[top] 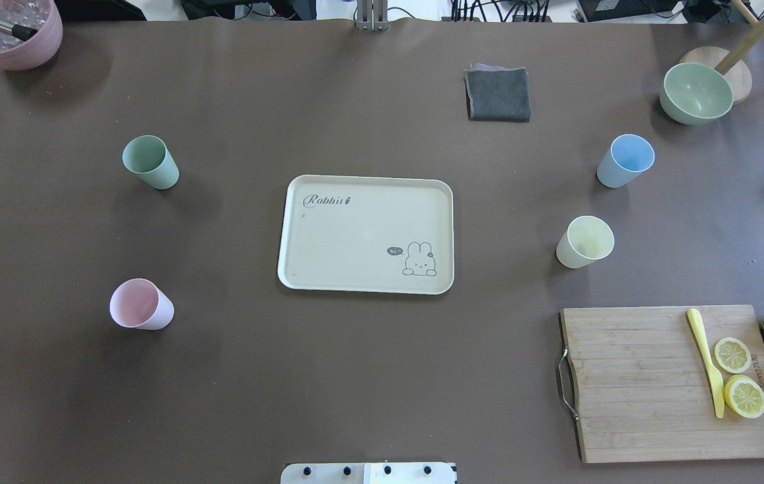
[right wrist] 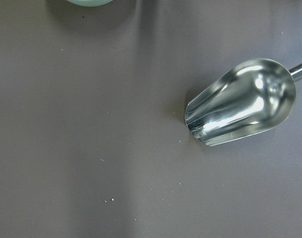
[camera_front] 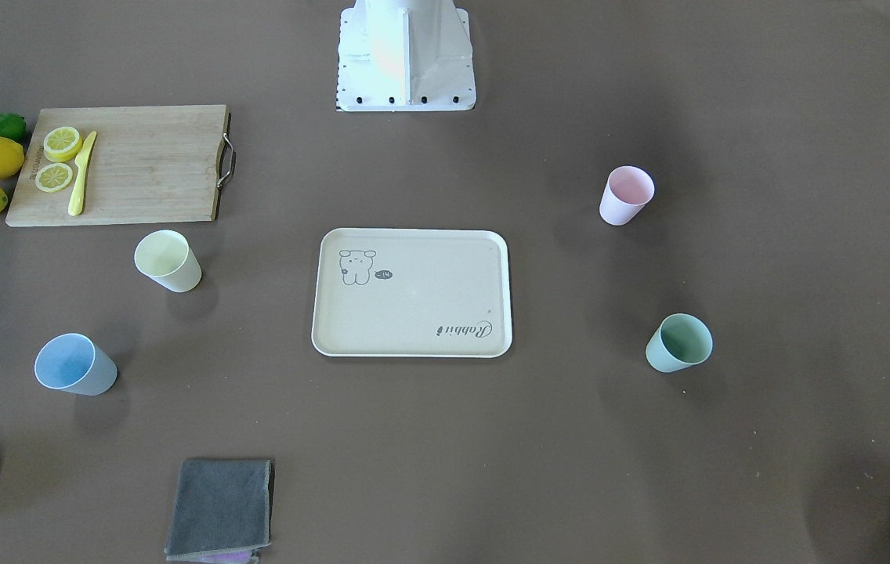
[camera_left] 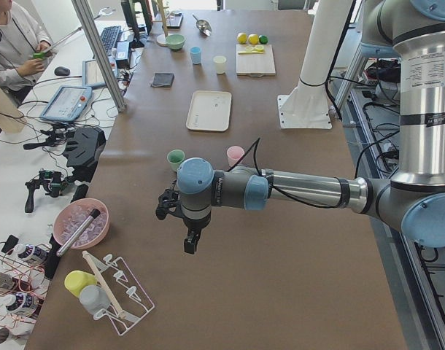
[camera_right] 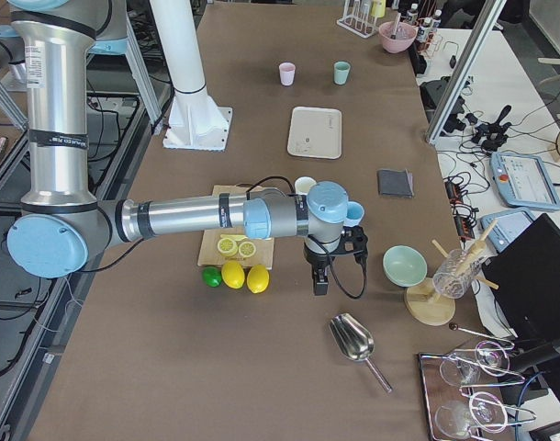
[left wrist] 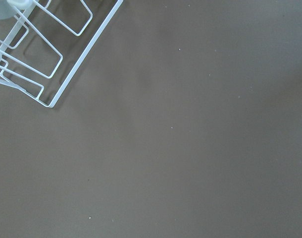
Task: Place all cups on tray
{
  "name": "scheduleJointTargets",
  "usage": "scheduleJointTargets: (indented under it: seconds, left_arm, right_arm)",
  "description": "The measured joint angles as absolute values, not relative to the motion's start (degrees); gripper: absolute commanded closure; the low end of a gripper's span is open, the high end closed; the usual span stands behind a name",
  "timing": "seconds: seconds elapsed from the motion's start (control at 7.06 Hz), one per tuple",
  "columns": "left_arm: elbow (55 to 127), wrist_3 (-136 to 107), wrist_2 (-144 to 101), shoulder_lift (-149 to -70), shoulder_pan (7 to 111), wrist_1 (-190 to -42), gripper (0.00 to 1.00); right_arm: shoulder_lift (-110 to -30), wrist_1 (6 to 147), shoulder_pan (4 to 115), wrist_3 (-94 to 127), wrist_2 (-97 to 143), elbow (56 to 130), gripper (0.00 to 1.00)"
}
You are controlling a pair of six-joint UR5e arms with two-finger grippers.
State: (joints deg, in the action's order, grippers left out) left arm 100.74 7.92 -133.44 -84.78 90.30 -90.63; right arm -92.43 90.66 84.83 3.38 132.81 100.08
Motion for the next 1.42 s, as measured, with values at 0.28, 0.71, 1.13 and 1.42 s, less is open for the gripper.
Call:
scheduleJointTargets:
  seconds: [0.28,0.71,1.13,1.42]
  left_arm:
    - [100.79,7.79,-133.78,-84.85,90.28,-90.7,0.02]
    - [100.6,7.51,-133.67,-84.59,90.07,-90.54,0.02]
    - [100.56,7.47,-133.58,-84.53,90.11,-90.48,0.02]
    - [101.14,7.64,-133.88,-84.5,90.09,-90.68,0.02]
  right_arm:
    - [-92.38,90.62,84.68,3.39,132.8,100.1,0.0]
    - [-92.37,90.69,84.47,3.44,132.82,100.1,0.0]
    - [-92.21,90.63,84.24,3.59,132.69,99.59,0.0]
    - [-91.85,90.62,84.21,3.7,132.69,99.02,0.0]
